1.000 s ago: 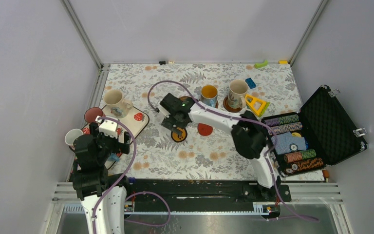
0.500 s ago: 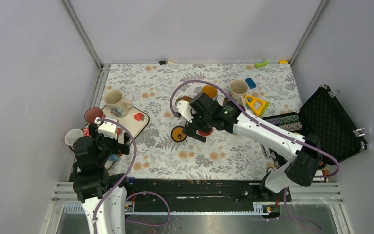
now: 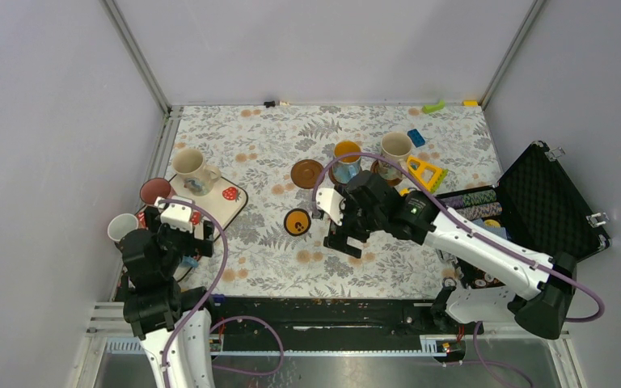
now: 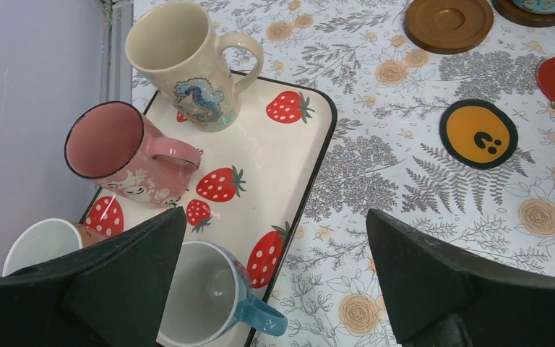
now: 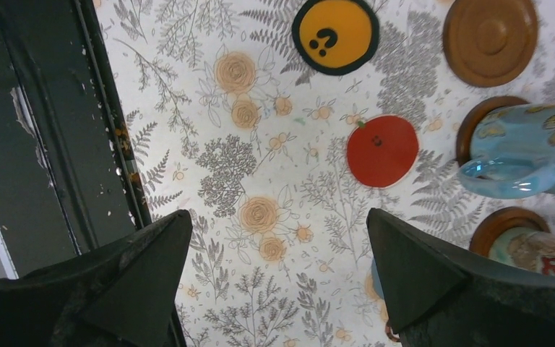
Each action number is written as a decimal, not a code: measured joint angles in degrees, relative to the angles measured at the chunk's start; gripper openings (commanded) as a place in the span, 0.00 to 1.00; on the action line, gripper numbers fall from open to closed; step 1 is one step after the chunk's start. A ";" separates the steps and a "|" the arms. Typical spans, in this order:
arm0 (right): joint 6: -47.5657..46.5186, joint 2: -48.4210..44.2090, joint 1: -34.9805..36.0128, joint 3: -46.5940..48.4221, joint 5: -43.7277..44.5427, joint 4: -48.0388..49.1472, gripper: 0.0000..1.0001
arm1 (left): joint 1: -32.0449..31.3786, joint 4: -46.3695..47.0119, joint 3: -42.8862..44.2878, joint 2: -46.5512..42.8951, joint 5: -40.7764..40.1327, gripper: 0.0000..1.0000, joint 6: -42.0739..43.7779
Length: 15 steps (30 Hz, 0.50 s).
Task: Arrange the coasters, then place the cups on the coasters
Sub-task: Move the coaster to the center of the board.
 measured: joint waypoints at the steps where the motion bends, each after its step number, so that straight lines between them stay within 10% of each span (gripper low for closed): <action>1: 0.20 0.04 0.00 -0.94 -0.02 0.44 1.00 | 0.39 0.02 0.00 0.00 0.04 0.99 0.07; 15: 4.20 0.07 -0.09 -5.20 -3.26 7.06 1.00 | 2.71 -0.07 0.35 3.39 1.49 0.99 0.13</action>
